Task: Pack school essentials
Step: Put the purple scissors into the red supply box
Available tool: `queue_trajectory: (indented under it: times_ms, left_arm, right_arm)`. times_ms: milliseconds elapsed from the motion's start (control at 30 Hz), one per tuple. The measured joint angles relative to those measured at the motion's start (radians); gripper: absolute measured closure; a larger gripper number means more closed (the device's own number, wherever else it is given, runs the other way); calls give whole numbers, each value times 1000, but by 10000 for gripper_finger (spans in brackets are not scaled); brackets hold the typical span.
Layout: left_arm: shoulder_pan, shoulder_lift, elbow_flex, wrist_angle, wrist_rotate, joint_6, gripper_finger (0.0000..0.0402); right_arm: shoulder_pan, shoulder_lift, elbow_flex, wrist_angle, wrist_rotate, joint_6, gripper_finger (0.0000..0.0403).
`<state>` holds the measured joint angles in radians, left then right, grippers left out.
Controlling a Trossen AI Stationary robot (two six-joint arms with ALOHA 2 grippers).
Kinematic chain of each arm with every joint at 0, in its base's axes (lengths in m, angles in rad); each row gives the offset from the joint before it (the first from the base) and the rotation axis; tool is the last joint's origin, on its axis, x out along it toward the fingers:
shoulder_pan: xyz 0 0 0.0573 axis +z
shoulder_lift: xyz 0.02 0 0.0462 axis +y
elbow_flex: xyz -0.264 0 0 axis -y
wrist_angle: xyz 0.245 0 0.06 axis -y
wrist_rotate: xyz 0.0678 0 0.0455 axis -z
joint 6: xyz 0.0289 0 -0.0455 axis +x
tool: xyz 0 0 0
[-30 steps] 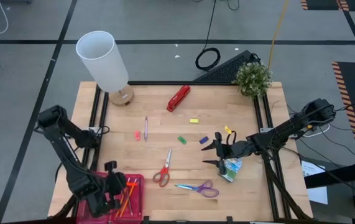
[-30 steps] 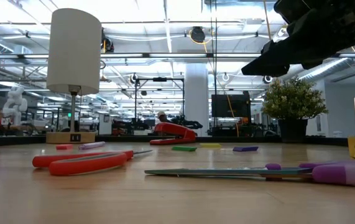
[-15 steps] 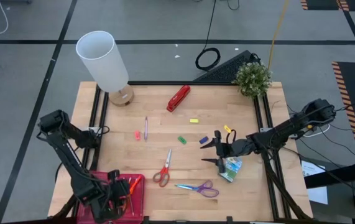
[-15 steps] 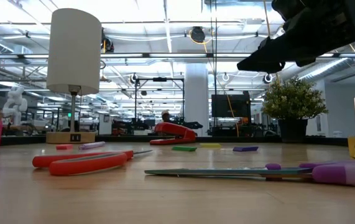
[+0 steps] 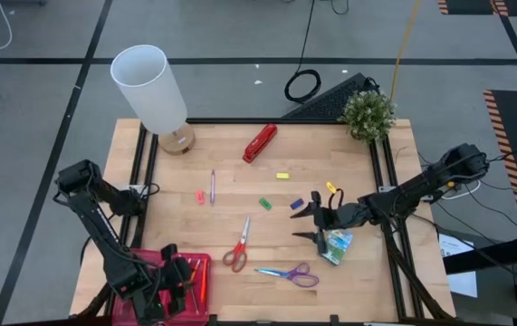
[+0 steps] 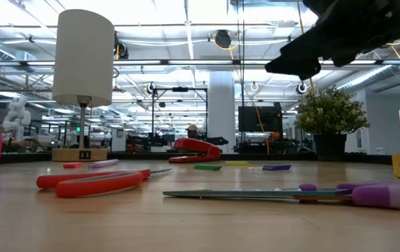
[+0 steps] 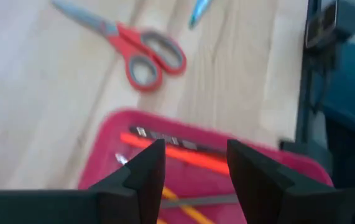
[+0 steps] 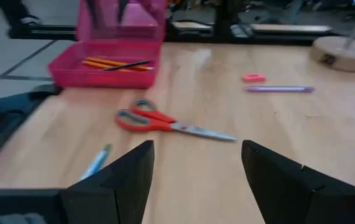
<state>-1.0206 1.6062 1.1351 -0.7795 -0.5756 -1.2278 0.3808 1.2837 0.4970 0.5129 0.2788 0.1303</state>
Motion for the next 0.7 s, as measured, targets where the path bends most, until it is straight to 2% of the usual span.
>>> queue_trajectory:
  times_ms: [200, 367, 533, 600, 700]
  left_arm:
    - [0, 0, 0, 2, -160, 38, 227]
    - [15, 0, 0, 45, -264, 87, 227]
    - [46, 0, 0, 67, -296, 155, 227]
    - [62, 0, 0, 79, -297, 193, 227]
    - [82, 0, 0, 94, -297, 223, 227]
  right_arm:
    - [125, 51, 78, -88, 38, 77, 167]
    - [214, 139, 196, -286, 56, 175, 167]
    - [256, 223, 303, -486, -58, 281, 167]
    - [270, 248, 316, -510, -104, 302, 167]
    - [283, 282, 316, -514, -119, 325, 167]
